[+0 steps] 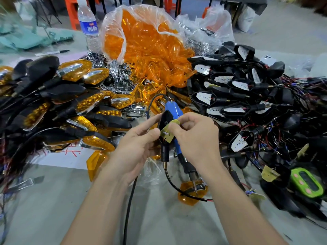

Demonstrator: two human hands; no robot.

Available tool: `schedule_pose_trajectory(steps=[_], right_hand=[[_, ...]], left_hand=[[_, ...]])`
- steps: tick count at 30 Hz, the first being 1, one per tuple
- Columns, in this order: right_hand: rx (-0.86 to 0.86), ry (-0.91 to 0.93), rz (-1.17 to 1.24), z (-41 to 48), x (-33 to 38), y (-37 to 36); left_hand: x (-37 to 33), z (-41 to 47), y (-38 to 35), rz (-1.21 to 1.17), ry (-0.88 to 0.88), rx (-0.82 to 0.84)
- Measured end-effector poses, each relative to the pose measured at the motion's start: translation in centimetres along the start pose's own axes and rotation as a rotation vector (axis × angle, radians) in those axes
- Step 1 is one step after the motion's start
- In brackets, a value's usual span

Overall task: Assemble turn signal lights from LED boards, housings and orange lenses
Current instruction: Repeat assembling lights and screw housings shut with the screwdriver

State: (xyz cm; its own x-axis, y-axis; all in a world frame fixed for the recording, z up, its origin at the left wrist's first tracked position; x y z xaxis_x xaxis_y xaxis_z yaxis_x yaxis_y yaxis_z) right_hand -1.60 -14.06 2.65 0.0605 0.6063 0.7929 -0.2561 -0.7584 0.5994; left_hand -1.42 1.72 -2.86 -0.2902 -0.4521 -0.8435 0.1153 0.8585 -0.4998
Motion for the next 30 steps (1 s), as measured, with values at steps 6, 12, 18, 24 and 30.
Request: schedule_pose_trajectory(steps=[6, 12, 18, 24, 30], right_hand=[[-0.02, -0.049, -0.07, 0.6, 0.3, -0.3], [-0.049, -0.121, -0.075, 1.2, 0.5, -0.2], [0.186, -0.038, 0.27, 1.1, 1.2, -1.7], [0.281, -0.012, 0.296, 1.5, 1.1, -1.1], [0.165, -0.013, 0.049, 2.5, 1.0, -0.1]], left_hand=[[-0.7, -0.1, 0.7, 0.164, -0.158, -0.147], [-0.9, -0.7, -1.2, 0.252, -0.238, -0.115], [-0.7, -0.7, -0.3, 0.142, -0.177, -0.111], [0.1, -0.7, -0.3, -0.032, -0.074, -0.054], [0.2, -0.9, -0.7, -0.134, -0.054, -0.08]])
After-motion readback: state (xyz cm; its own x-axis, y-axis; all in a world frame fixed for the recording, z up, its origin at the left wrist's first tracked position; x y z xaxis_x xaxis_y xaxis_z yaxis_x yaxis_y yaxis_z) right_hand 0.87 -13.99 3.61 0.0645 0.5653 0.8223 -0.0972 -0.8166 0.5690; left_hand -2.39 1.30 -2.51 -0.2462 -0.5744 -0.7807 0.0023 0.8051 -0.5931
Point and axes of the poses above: each hand's wrist, its own z-axis towards the middle knuckle, its own y-axis out of the back of the hand, x = y × z, the point moved 8 cm from there along z, towards the middle knuckle, and after that the axes turned 8 degrees about -z, right-handed, at the moved point
